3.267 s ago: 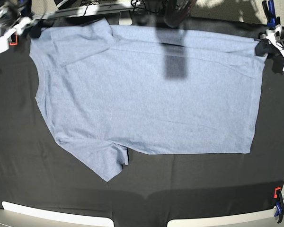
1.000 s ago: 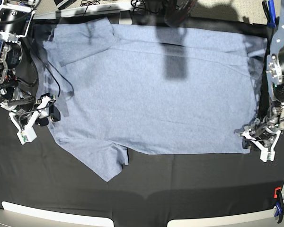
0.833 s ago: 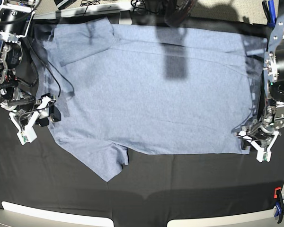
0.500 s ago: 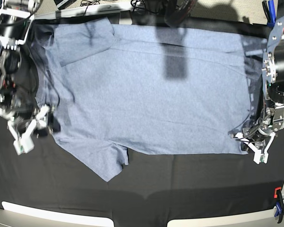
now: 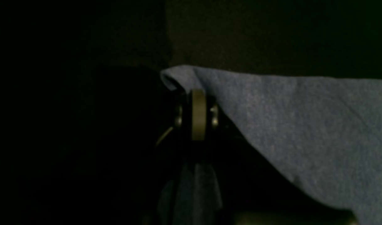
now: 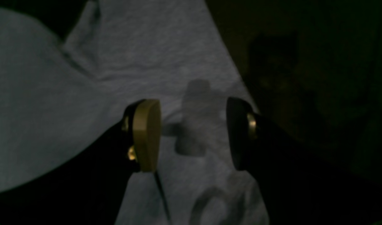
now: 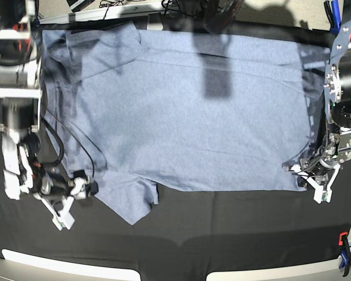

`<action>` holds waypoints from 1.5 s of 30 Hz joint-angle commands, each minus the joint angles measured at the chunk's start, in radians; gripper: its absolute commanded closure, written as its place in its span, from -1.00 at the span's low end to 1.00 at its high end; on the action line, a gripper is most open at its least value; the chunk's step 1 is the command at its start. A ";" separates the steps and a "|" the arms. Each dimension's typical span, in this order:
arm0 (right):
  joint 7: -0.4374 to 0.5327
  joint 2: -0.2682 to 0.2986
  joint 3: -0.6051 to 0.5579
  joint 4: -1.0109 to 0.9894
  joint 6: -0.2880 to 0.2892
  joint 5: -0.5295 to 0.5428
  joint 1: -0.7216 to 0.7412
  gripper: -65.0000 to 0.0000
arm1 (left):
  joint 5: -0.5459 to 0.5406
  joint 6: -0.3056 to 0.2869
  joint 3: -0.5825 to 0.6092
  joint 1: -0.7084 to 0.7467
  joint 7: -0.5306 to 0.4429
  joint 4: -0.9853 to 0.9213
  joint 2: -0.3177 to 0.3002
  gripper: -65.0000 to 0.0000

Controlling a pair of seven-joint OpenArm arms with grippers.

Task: Layout the t-shirt on the table in an organized manner, then fold the t-shirt properly
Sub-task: 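Lift the hem with both grippers and fold it over onto the collar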

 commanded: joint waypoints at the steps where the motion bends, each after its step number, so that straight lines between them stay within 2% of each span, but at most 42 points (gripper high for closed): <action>1: 0.038 0.014 -0.004 -0.032 -0.018 -0.010 0.063 0.00 | 0.021 -0.003 0.004 -0.005 0.048 0.001 -0.006 1.00; 3: 0.063 0.002 -0.009 -0.133 -0.099 -0.077 0.108 0.00 | 0.021 -0.003 0.004 -0.002 0.047 0.002 -0.006 1.00; 4: 0.076 -0.005 -0.009 -0.182 -0.111 -0.117 0.128 0.00 | 0.021 -0.003 0.004 -0.001 0.047 0.002 -0.006 1.00; 6: 0.138 -0.015 -0.009 -0.271 -0.114 -0.192 0.157 0.00 | 0.021 -0.003 0.004 0.001 0.047 0.002 -0.006 1.00; 9: 0.179 -0.022 -0.009 -0.351 -0.113 -0.206 0.174 0.00 | 0.021 -0.003 0.003 0.000 0.042 0.002 -0.006 1.00; 18: 0.129 -0.063 -0.009 -0.359 -0.117 -0.206 0.160 0.00 | 0.021 -0.003 0.003 0.000 0.025 0.002 -0.006 1.00; 20: 0.123 -0.068 -0.009 -0.359 -0.123 -0.207 0.160 0.16 | 0.021 -0.003 0.003 0.000 0.025 0.002 -0.006 1.00; 26: 0.163 -0.067 -0.009 -0.359 -0.122 -0.211 0.160 1.00 | -0.068 -0.003 0.003 0.001 0.025 0.002 -0.006 1.00; 31: 0.256 -0.066 -0.009 -0.357 -0.121 -0.317 0.160 1.00 | -0.156 -0.003 0.001 0.004 0.025 0.031 -0.006 1.00; 34: 0.270 -0.056 -0.009 -0.354 -0.121 -0.341 0.154 1.00 | -0.178 -0.001 -0.002 0.036 0.043 0.116 -0.008 1.00; 38: 0.298 -0.031 -0.008 -0.283 -0.094 -0.341 0.103 1.00 | -0.270 0.046 -0.002 0.134 0.098 0.325 -0.022 1.00; 41: 0.298 -0.005 -0.008 -0.151 -0.090 -0.323 0.030 1.00 | -0.268 0.055 -0.018 0.225 0.122 0.497 -0.022 1.00; 45: 0.288 0.034 0.008 0.067 -0.091 -0.277 -0.082 1.00 | -0.269 0.064 -0.123 0.313 0.140 0.653 -0.007 1.00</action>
